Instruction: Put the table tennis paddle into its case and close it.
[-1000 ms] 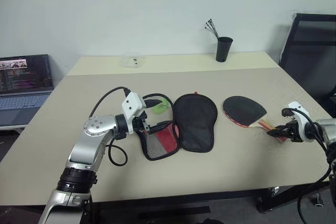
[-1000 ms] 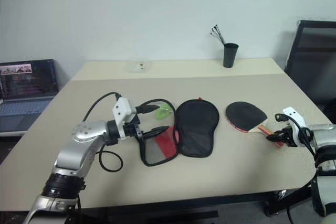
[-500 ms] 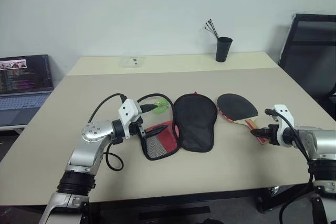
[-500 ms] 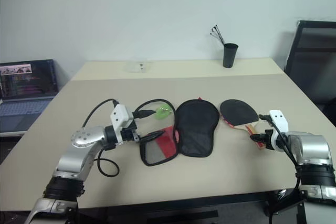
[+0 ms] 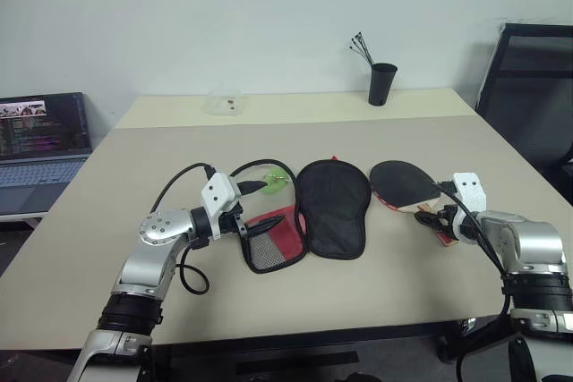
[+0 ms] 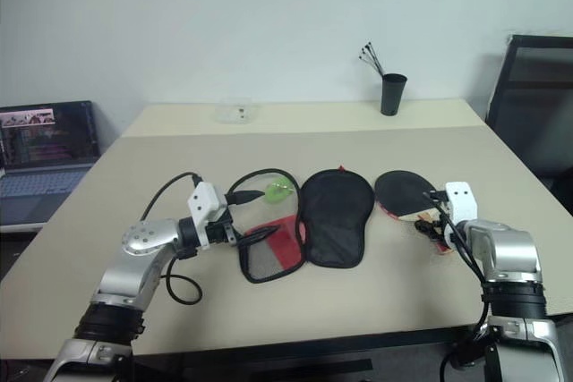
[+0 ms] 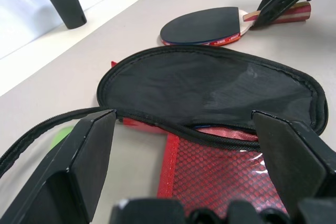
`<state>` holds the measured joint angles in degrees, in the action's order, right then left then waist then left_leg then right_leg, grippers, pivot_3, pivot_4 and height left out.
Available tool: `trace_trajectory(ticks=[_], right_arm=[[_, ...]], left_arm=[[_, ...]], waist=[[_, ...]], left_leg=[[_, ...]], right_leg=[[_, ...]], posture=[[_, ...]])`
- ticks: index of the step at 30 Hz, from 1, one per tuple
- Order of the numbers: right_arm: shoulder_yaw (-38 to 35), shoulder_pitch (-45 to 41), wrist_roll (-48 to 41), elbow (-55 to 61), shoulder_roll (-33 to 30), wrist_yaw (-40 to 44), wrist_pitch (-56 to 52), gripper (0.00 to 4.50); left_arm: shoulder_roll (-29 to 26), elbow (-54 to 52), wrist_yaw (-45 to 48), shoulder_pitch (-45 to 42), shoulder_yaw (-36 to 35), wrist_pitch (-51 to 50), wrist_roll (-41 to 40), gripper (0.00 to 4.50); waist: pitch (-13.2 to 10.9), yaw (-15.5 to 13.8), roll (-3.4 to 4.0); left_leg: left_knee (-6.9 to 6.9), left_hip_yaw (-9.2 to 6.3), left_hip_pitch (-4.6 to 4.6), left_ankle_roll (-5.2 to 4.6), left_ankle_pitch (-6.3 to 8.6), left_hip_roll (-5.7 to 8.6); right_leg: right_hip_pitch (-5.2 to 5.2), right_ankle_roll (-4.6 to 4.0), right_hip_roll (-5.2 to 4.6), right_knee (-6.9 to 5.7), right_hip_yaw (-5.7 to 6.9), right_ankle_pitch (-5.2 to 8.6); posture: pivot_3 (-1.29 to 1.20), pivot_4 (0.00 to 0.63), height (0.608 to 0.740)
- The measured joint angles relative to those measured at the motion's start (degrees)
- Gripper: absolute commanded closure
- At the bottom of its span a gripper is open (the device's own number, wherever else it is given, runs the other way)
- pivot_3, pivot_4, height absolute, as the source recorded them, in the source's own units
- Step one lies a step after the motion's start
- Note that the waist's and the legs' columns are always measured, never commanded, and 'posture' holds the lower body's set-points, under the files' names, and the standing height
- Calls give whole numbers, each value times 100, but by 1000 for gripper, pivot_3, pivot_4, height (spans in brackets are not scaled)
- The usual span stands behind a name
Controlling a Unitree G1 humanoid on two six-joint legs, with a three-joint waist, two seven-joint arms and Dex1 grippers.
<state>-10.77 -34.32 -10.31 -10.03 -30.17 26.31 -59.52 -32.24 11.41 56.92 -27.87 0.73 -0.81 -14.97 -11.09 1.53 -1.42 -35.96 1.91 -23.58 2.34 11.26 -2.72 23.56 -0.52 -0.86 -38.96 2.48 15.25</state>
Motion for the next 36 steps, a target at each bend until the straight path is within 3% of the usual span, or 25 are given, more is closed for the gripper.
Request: trace_trajectory(ticks=[4, 11, 12, 17, 21, 29, 34, 36], right_arm=[[116, -30, 5, -144, -6, -11, 185, 1087], [129, -42, 9, -230, 16, -171, 288, 3312], [121, -43, 5, -229, 24, -200, 287, 3420], [-60, -108, -151, 8, 159, -425, -96, 3420], [-403, -399, -432, 886, 606, -824, -863, 3420], [-610, -882, -621, 2469, 2795, -2071, -1993, 3420], [-524, -848, -549, 2566, 3701, -2644, -2044, 3420], [-345, -804, -542, 2564, 3717, -2766, -2039, 3420]], left_arm=[[-1, -118, -17, 29, 2, -56, 0, 0], [-8, -409, -126, 148, 1, -260, -1, 0], [-10, -430, -128, 159, 0, -270, -1, 0], [-30, -518, -133, 249, -8, -349, -3, 0], [-67, -584, -148, 281, -20, -436, -4, 0], [-78, -1255, -372, 279, 4, -983, -24, 0], [-77, -1503, -494, 192, 18, -1400, -40, 0], [-78, -1609, -507, 123, 24, -1514, -51, 0]], waist=[[2, 6, -3], [3, 15, -5], [3, 15, -5], [3, 16, -4], [3, 26, -4], [3, 15, -4], [4, -4, -6], [3, -6, -6]], left_leg=[[-1, 1, 0, -1, 1, -1], [0, -1, 2, -1, 0, -5], [0, -1, 2, -1, 0, -5], [1, 1, 0, -1, 0, -5], [1, 2, -38, -1, 0, -12], [7, 1, -43, -1, 0, -25], [3, -1, -47, -1, 0, -7], [0, -2, -56, -2, 0, -6]], right_leg=[[0, 0, 0, 0, -1, 0], [0, 1, 3, -1, 0, -1], [0, 1, 3, -1, 0, -1], [5, 1, 3, -2, -2, -1], [52, -2, 3, -12, -18, -4], [57, -3, 3, -7, -16, -4], [56, 1, 3, -6, -15, -6], [57, 4, -2, -3, -15, -8]], posture=[[0, 150, 740], [0, 150, 740], [0, 150, 740], [0, 150, 740], [0, 150, 740], [0, 150, 740], [0, 150, 740], [0, 150, 740]])
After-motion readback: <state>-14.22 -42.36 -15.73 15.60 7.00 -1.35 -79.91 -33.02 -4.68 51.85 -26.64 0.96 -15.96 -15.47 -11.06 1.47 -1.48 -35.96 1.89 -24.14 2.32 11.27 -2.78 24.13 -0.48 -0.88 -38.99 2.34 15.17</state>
